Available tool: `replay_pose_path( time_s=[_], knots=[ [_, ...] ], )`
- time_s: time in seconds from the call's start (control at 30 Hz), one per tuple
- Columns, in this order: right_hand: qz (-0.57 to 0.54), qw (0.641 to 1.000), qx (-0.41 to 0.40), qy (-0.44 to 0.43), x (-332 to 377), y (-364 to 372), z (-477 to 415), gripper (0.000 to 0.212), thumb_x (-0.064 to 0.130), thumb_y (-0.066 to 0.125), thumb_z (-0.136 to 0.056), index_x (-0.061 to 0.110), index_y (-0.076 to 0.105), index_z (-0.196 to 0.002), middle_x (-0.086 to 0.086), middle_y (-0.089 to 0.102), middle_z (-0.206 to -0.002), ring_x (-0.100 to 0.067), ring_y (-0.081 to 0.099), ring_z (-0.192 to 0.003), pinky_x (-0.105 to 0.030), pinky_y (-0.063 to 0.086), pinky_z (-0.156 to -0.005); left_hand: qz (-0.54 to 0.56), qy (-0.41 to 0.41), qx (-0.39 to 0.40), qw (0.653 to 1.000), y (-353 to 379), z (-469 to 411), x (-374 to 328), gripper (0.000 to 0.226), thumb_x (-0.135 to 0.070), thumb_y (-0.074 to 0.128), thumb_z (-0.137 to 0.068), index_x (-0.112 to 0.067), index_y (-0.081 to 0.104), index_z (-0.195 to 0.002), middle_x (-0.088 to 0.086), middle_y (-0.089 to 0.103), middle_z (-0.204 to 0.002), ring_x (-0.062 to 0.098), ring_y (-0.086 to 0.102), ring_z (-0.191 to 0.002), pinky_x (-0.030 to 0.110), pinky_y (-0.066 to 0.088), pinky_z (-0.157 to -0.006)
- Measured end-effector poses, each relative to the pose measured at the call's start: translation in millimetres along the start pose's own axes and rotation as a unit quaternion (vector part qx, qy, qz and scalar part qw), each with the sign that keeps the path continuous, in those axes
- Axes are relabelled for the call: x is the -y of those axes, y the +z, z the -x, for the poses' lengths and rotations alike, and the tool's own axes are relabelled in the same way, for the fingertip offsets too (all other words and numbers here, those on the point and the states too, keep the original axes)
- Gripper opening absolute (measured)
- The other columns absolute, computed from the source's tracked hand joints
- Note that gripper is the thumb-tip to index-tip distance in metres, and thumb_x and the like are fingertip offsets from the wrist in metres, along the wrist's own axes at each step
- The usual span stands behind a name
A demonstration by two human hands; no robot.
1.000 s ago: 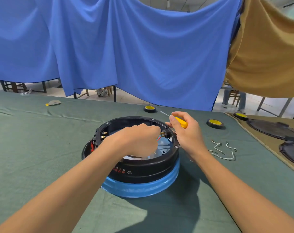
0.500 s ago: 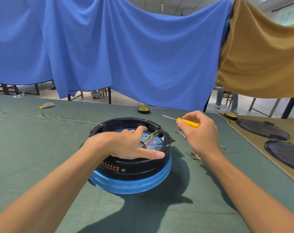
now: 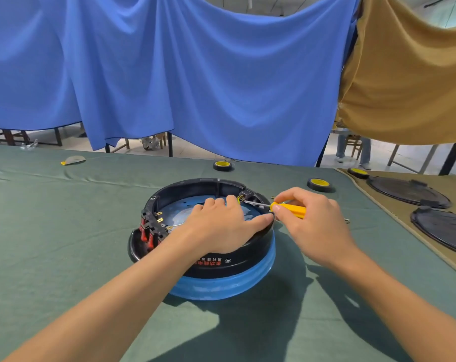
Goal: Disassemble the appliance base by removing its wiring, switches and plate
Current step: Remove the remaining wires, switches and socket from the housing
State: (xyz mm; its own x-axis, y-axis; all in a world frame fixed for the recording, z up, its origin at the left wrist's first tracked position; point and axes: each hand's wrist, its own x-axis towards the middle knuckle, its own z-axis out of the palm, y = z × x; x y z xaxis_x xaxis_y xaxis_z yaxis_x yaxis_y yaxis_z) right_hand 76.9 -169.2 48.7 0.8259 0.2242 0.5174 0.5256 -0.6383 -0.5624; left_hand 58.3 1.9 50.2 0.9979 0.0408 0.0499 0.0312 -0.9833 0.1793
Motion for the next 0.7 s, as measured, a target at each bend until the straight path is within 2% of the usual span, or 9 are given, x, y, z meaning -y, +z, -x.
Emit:
replay_pose_path(
  time_s=[0.07, 0.13, 0.2, 0.33, 0.4, 0.47, 0.5, 0.6, 0.7],
  knots=[
    [0.01, 1.0, 0.003, -0.005, -2, 2, 0, 0.006, 0.032, 0.061, -0.091, 0.03, 0.066, -0.094, 0.01, 0.065, -0.085, -0.025, 0.057, -0.093, -0.032, 0.044, -0.08, 0.001, 0.008, -0.01, 1.0, -8, -2, 3, 0.085, -0.079, 0.024, -0.083, -0.012, 0.04, -0.131, 0.011, 0.042, -0.141, 0.03, 0.033, -0.133, 0.045, 0.03, -0.102],
    [0.016, 1.0, -0.004, -0.007, -4, 4, -1, 0.008, 0.033, 0.06, -0.092, 0.03, 0.066, -0.095, 0.01, 0.063, -0.083, -0.024, 0.056, -0.092, -0.032, 0.044, -0.078, 0.001, 0.024, 0.013, 1.0, -20, -6, 11, 0.083, -0.078, 0.03, -0.084, -0.014, 0.038, -0.137, 0.008, 0.039, -0.145, 0.028, 0.029, -0.137, 0.045, 0.03, -0.106],
    [0.018, 1.0, -0.013, -0.006, -6, 6, -3, 0.009, 0.033, 0.06, -0.092, 0.029, 0.066, -0.095, 0.011, 0.061, -0.08, -0.023, 0.056, -0.089, -0.03, 0.041, -0.076, -0.014, 0.048, 0.035, 0.998, -29, -11, 19, 0.087, -0.079, 0.034, -0.081, -0.017, 0.033, -0.142, 0.005, 0.036, -0.149, 0.026, 0.024, -0.14, 0.047, 0.029, -0.11],
    [0.03, 0.999, -0.022, -0.021, -6, 10, -3, 0.011, 0.033, 0.059, -0.092, 0.026, 0.068, -0.095, 0.011, 0.062, -0.077, -0.017, 0.054, -0.078, -0.023, 0.035, -0.067, -0.003, 0.061, 0.065, 0.996, -22, -19, 27, 0.099, -0.079, 0.039, -0.079, -0.019, 0.014, -0.153, -0.001, 0.018, -0.16, 0.022, 0.013, -0.147, 0.046, 0.02, -0.117],
    [0.031, 0.998, -0.028, -0.038, -6, 12, -2, 0.012, 0.029, 0.06, -0.092, 0.023, 0.07, -0.095, 0.005, 0.068, -0.077, -0.019, 0.058, -0.074, -0.024, 0.038, -0.067, 0.012, 0.062, 0.089, 0.994, -14, -22, 30, 0.095, -0.077, 0.042, -0.08, -0.021, 0.018, -0.152, 0.0, 0.026, -0.158, 0.022, 0.026, -0.142, 0.042, 0.027, -0.113],
    [0.034, 0.997, -0.034, -0.056, -4, 13, -1, 0.013, 0.025, 0.061, -0.091, 0.019, 0.072, -0.093, 0.0, 0.071, -0.078, -0.022, 0.06, -0.073, -0.024, 0.039, -0.068, 0.009, 0.062, 0.115, 0.991, -9, -23, 31, 0.085, -0.075, 0.044, -0.081, -0.025, 0.025, -0.148, 0.001, 0.041, -0.148, 0.023, 0.044, -0.129, 0.037, 0.036, -0.1],
    [0.041, 0.996, -0.037, -0.066, -3, 14, -1, 0.014, 0.024, 0.061, -0.091, 0.017, 0.073, -0.093, -0.002, 0.072, -0.079, -0.023, 0.06, -0.074, -0.025, 0.04, -0.069, 0.006, 0.063, 0.121, 0.991, -8, -23, 32, 0.083, -0.073, 0.044, -0.082, -0.025, 0.025, -0.147, 0.002, 0.043, -0.146, 0.024, 0.046, -0.126, 0.036, 0.037, -0.096],
    [0.081, 0.992, -0.031, -0.094, -1, 16, -1, 0.018, 0.023, 0.058, -0.092, 0.011, 0.072, -0.092, -0.008, 0.071, -0.081, -0.029, 0.061, -0.077, -0.039, 0.047, -0.074, 0.002, 0.068, 0.128, 0.99, -8, -23, 32, 0.083, -0.07, 0.046, -0.084, -0.02, 0.025, -0.147, 0.002, 0.038, -0.15, 0.024, 0.043, -0.13, 0.04, 0.036, -0.105],
    [0.107, 0.987, -0.027, -0.115, 2, 18, 1, 0.021, 0.022, 0.055, -0.093, 0.008, 0.069, -0.089, -0.012, 0.067, -0.079, -0.032, 0.058, -0.075, -0.041, 0.047, -0.072, 0.002, 0.069, 0.139, 0.988, -9, -21, 32, 0.083, -0.068, 0.046, -0.084, -0.014, 0.027, -0.145, 0.005, 0.037, -0.148, 0.024, 0.04, -0.132, 0.043, 0.033, -0.108]
  ],
)
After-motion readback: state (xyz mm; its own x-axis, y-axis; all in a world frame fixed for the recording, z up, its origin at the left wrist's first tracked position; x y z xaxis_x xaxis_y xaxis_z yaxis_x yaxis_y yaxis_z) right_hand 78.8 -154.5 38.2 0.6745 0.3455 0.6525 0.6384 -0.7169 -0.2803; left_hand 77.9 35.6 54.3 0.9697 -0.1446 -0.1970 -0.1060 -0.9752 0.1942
